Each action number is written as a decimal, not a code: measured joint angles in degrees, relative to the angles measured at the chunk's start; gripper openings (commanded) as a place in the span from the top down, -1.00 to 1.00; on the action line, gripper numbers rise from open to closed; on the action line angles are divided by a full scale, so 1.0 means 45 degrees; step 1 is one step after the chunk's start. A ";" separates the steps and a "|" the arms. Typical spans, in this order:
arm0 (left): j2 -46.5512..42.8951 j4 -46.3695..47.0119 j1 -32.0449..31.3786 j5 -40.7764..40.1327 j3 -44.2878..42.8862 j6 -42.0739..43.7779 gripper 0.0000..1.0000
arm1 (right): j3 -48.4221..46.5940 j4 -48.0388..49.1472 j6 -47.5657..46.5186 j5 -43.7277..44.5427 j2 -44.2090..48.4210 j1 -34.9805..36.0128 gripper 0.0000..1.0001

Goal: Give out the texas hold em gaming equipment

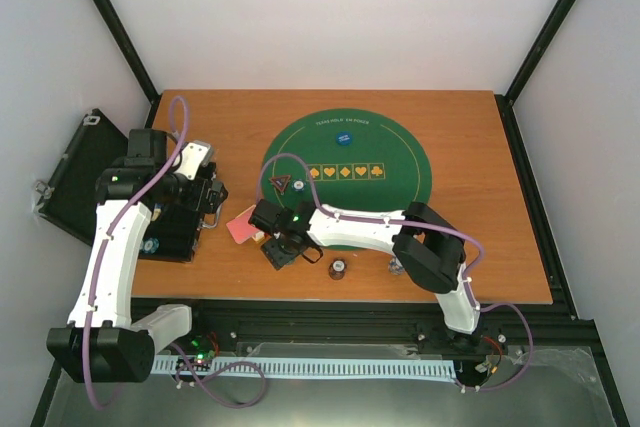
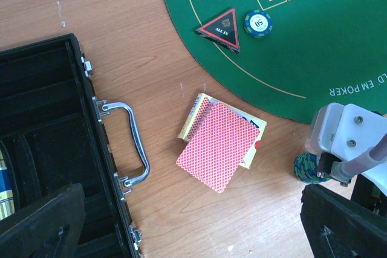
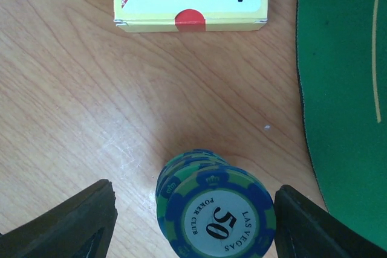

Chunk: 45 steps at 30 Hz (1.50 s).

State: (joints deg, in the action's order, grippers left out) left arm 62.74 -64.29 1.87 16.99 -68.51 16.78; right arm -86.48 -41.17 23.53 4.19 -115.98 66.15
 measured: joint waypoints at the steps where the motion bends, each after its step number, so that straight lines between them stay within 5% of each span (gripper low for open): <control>1: 0.0000 0.0000 0.0000 0.0000 0.0000 0.0000 -0.99 | 0.0000 0.0024 0.0000 0.0000 -0.0010 -0.0005 -0.33; 23: 0.0000 0.0000 0.0000 0.0005 -0.0029 -0.0005 -0.99 | 0.0005 0.0063 -0.0029 0.0219 -0.0049 -0.0078 0.50; 45: 0.0262 0.0330 0.0000 -0.0209 0.0024 -0.0010 -1.00 | -0.2429 -0.1399 -0.0942 0.0165 0.1404 -0.1870 0.54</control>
State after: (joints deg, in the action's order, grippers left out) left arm 63.92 -62.81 1.87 16.05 -68.40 16.73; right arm -97.41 -47.46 19.29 4.93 -109.67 57.74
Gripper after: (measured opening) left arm 0.999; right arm 0.406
